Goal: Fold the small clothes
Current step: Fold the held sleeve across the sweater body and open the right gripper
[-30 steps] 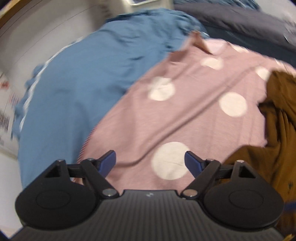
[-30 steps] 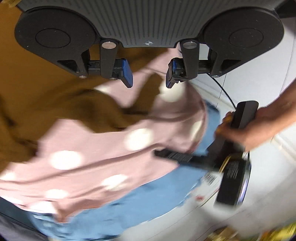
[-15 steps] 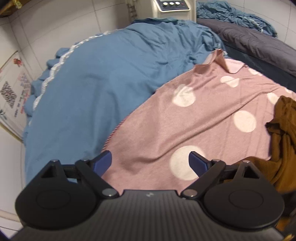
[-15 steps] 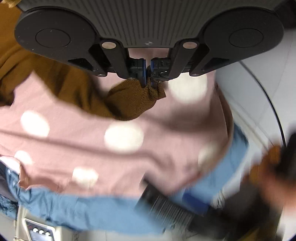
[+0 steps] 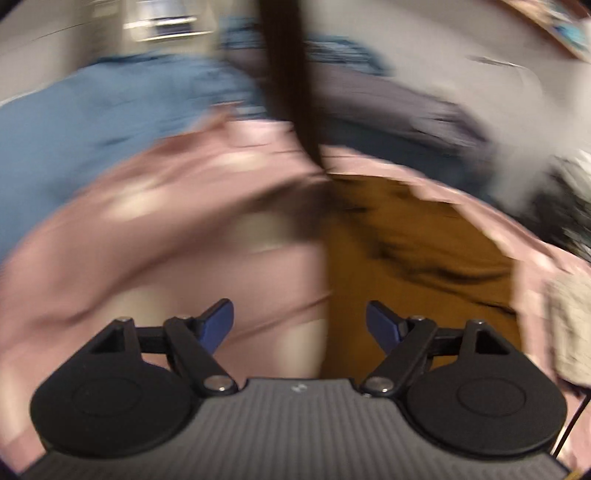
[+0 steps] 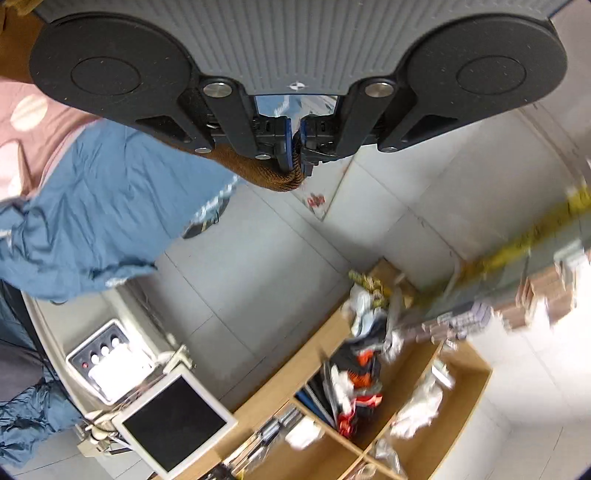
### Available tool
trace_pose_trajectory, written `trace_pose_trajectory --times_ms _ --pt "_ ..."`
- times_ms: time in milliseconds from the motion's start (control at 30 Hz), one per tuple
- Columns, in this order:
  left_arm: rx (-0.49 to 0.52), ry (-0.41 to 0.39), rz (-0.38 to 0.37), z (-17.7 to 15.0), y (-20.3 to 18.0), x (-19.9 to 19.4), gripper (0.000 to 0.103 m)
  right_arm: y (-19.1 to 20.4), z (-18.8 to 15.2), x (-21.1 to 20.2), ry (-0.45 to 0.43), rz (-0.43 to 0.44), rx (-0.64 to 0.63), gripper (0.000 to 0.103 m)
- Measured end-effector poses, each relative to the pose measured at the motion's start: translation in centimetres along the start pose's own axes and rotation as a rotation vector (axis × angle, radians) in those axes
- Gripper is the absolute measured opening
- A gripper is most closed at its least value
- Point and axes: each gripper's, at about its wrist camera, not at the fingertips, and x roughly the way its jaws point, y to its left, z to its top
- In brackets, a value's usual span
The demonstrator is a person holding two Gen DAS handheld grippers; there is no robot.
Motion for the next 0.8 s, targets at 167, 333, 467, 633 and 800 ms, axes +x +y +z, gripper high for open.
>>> trace_pose_trajectory --times_ms 167,333,467,633,800 --pt "0.066 -0.019 -0.19 4.1 -5.9 8.5 0.083 -1.2 3.9 -1.8 -0.029 -0.02 0.022 0.007" --pt "0.15 -0.005 -0.279 8.2 -9.0 15.1 0.093 -3.7 3.4 -3.0 -0.031 -0.012 0.076 0.008" --pt "0.117 0.034 -0.109 10.3 -8.7 20.0 0.097 -4.6 2.8 -4.7 -0.053 -0.006 0.127 0.008" --pt "0.055 0.193 0.131 10.5 -5.7 24.5 0.095 -6.0 2.2 -10.1 -0.09 -0.076 0.144 0.008" --pt "0.099 0.235 0.1 10.2 -5.1 24.6 0.096 -9.1 -0.5 -16.4 -0.105 -0.178 0.181 0.008"
